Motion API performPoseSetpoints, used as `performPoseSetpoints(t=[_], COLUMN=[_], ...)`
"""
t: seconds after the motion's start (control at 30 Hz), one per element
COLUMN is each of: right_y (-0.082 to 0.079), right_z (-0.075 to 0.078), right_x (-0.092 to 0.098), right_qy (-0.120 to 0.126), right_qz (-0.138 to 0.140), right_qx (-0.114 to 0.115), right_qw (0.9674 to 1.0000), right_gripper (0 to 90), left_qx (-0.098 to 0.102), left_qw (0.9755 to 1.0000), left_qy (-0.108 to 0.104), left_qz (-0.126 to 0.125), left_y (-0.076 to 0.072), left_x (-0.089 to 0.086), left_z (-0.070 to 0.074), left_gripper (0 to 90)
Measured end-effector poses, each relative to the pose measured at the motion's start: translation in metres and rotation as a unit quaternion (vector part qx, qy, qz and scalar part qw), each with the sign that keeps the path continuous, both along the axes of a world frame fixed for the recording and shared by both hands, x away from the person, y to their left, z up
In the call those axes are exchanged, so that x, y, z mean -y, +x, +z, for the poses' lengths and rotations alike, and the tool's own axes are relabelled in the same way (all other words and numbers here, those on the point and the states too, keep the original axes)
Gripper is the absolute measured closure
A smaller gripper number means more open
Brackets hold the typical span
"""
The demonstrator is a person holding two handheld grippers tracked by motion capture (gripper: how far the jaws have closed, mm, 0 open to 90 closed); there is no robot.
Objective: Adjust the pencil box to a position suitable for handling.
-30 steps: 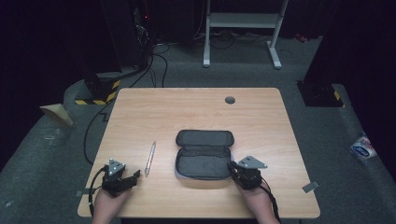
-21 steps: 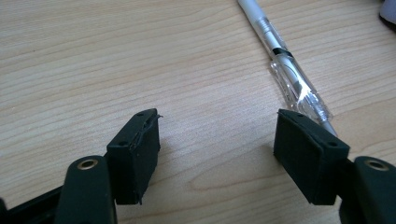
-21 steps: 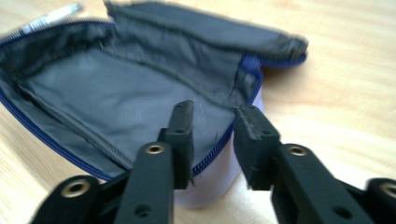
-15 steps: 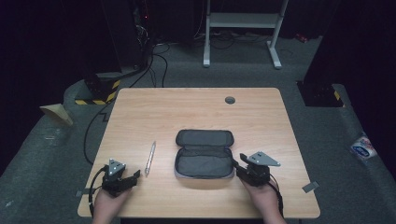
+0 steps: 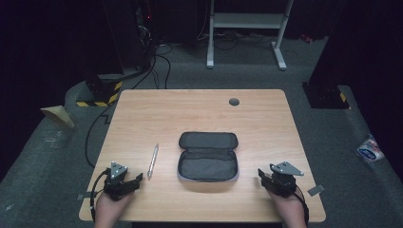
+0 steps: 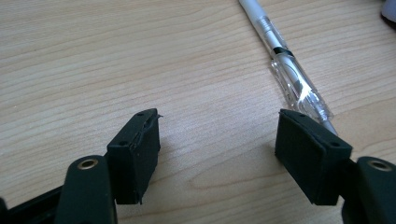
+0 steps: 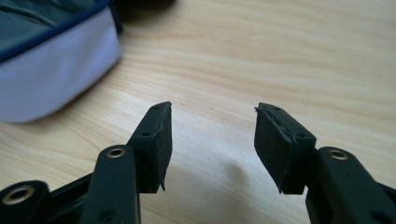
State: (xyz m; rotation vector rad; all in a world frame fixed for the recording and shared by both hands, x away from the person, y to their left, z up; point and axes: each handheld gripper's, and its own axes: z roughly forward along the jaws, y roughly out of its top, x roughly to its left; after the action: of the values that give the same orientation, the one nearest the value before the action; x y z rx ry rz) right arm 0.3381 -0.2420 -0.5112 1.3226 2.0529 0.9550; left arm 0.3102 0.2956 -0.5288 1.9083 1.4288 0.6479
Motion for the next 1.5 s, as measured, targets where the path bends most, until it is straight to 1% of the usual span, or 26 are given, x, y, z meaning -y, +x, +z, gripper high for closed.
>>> performPoseSetpoints(t=[0.1,0.17,0.2,0.23,0.3,0.37,0.4,0.43,0.53,0.6,0.67,0.73,0.77,0.83,0.87,0.97,1.07,1.1,1.13,1.17,1.2,1.27,1.33,1.4,1.43,1.5], right_y=[0.001,0.002,0.002,0.003,0.004,0.004,0.004,0.004,0.004,0.003,0.003,0.003,0.003,0.003,0.003,0.003,0.003,0.003,0.003,0.003,0.003,0.003,0.003,0.003,0.003,0.003], right_z=[-0.003,-0.005,-0.005,-0.006,-0.01,-0.011,-0.011,-0.011,-0.012,-0.012,-0.012,-0.012,-0.012,-0.012,-0.012,-0.012,-0.012,-0.012,-0.012,-0.012,-0.012,-0.012,-0.012,-0.012,-0.012,-0.012], right_x=[0.003,0.005,0.006,0.007,0.007,0.008,0.008,0.008,0.009,0.008,0.007,0.007,0.008,0.008,0.008,0.008,0.008,0.008,0.008,0.008,0.008,0.008,0.008,0.008,0.008,0.007], right_qy=[-0.012,-0.011,-0.007,-0.006,-0.009,-0.003,-0.004,-0.004,-0.002,-0.002,-0.003,-0.002,-0.001,-0.001,-0.001,-0.001,-0.001,-0.002,-0.002,-0.002,-0.002,-0.002,-0.002,-0.002,-0.002,-0.002], right_qz=[-0.006,-0.012,-0.016,-0.016,-0.018,-0.018,-0.019,-0.019,-0.02,-0.022,-0.027,-0.027,-0.026,-0.026,-0.025,-0.024,-0.024,-0.024,-0.024,-0.025,-0.025,-0.024,-0.024,-0.025,-0.025,-0.025], right_qx=[-0.02,-0.032,-0.039,-0.04,-0.047,-0.044,-0.042,-0.042,-0.043,-0.043,-0.041,-0.042,-0.043,-0.042,-0.042,-0.042,-0.042,-0.042,-0.042,-0.042,-0.042,-0.042,-0.041,-0.042,-0.042,-0.041], right_qw=[0.9997,0.9994,0.9991,0.9991,0.9987,0.9989,0.9989,0.9989,0.9989,0.9988,0.9988,0.9988,0.9988,0.9988,0.9988,0.9988,0.9988,0.9988,0.9988,0.9988,0.9988,0.9988,0.9988,0.9988,0.9988,0.9988], right_gripper=[43.5,42.1,41.2,40.7,39.4,38.4,38.2,38.3,38.3,38.3,38.7,38.6,38.6,38.6,38.6,38.6,38.7,38.7,38.7,38.7,38.7,38.7,38.8,38.8,38.8,38.9], left_qx=[0.0,-0.003,-0.004,-0.004,-0.01,-0.031,-0.043,-0.048,-0.033,-0.024,-0.008,0.0,0.004,0.007,0.01,0.017,0.02,0.027,0.033,0.03,0.025,0.027,0.026,0.023,0.02,0.012], left_qw=[1.0,1.0,1.0,1.0,0.9999,0.9995,0.9991,0.9989,0.9994,0.9997,0.9998,0.9996,0.9997,0.9995,0.9995,0.9997,0.9998,0.9996,0.9994,0.9995,0.9996,0.9996,0.9994,0.9994,0.9993,0.9993], left_qy=[0.001,0.001,0.001,-0.001,0.003,0.007,0.003,0.001,-0.003,0.003,0.017,0.026,0.022,0.028,0.026,0.011,0.001,-0.006,-0.007,-0.007,-0.003,-0.007,-0.01,-0.007,-0.009,-0.014], left_qz=[0.001,0.003,0.002,0.003,-0.002,0.0,0.002,0.002,0.001,-0.003,-0.009,-0.013,-0.012,-0.017,-0.014,-0.011,-0.005,-0.004,-0.004,-0.006,-0.009,-0.009,-0.018,-0.025,-0.031,-0.031], left_y=[0.001,0.002,0.002,0.002,0.004,0.007,0.009,0.009,0.01,0.009,0.009,0.01,0.011,0.015,0.018,0.025,0.029,0.03,0.03,0.032,0.034,0.035,0.039,0.044,0.048,0.052], left_x=[0.001,0.002,0.001,0.002,0.001,0.003,0.004,0.004,0.008,0.011,0.018,0.022,0.024,0.027,0.03,0.033,0.038,0.04,0.041,0.041,0.043,0.044,0.047,0.05,0.052,0.053], left_z=[0.0,0.0,0.0,0.0,0.001,0.005,0.007,0.009,0.017,0.022,0.032,0.039,0.042,0.048,0.051,0.057,0.055,0.052,0.049,0.048,0.046,0.044,0.042,0.037,0.033,0.026], left_gripper=[30.3,28.4,27.2,26.4,24.3,23.2,23.1,23.8,24.7,24.8,24.7,24.7,24.7,24.8,24.7,24.9,25.1,25.3,26.4,27.6,28.0,28.3,29.7,30.5,30.7,32.9])
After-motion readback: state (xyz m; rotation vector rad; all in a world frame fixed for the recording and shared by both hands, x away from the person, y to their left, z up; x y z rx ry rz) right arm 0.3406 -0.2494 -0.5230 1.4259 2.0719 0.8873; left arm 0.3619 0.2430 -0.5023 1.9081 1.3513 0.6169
